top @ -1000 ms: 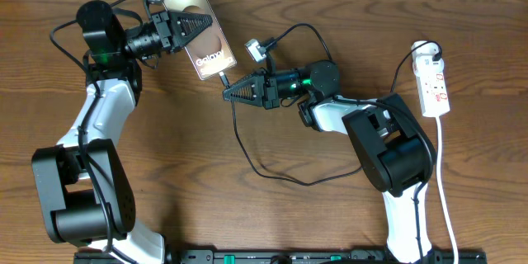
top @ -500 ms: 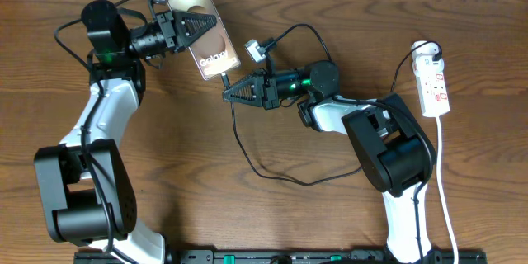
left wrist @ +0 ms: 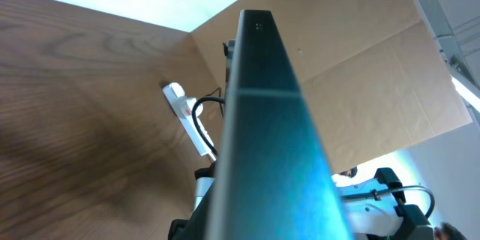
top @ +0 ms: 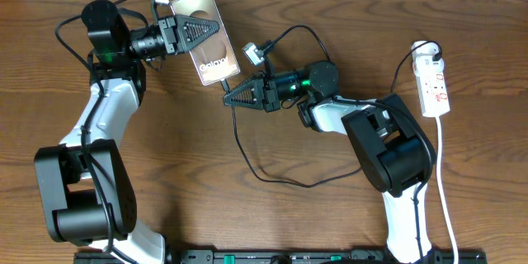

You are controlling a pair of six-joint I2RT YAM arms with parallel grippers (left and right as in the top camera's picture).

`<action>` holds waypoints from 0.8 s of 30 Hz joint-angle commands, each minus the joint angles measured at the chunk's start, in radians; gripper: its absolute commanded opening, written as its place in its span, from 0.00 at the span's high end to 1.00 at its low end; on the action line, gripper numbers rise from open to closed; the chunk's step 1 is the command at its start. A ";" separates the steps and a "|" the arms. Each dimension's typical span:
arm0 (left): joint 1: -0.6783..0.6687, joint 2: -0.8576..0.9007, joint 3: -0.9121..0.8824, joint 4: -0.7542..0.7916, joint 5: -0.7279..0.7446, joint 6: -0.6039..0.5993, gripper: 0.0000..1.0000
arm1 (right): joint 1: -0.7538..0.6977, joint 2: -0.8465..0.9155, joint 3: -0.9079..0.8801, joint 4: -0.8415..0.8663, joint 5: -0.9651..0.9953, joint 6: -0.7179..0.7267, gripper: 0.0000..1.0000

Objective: Plug charger to phone and switch on socket
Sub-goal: 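Push the connector up into the phone port with the right gripper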

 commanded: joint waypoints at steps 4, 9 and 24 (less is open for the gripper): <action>-0.013 -0.002 0.010 0.004 0.109 0.020 0.93 | -0.007 -0.001 0.005 0.010 0.115 0.011 0.99; -0.013 -0.002 -0.016 0.003 0.109 0.054 0.92 | -0.008 -0.001 0.006 0.063 0.148 0.007 0.99; -0.014 -0.001 -0.028 0.003 0.109 0.054 0.93 | -0.011 -0.001 0.007 0.063 0.179 -0.031 0.99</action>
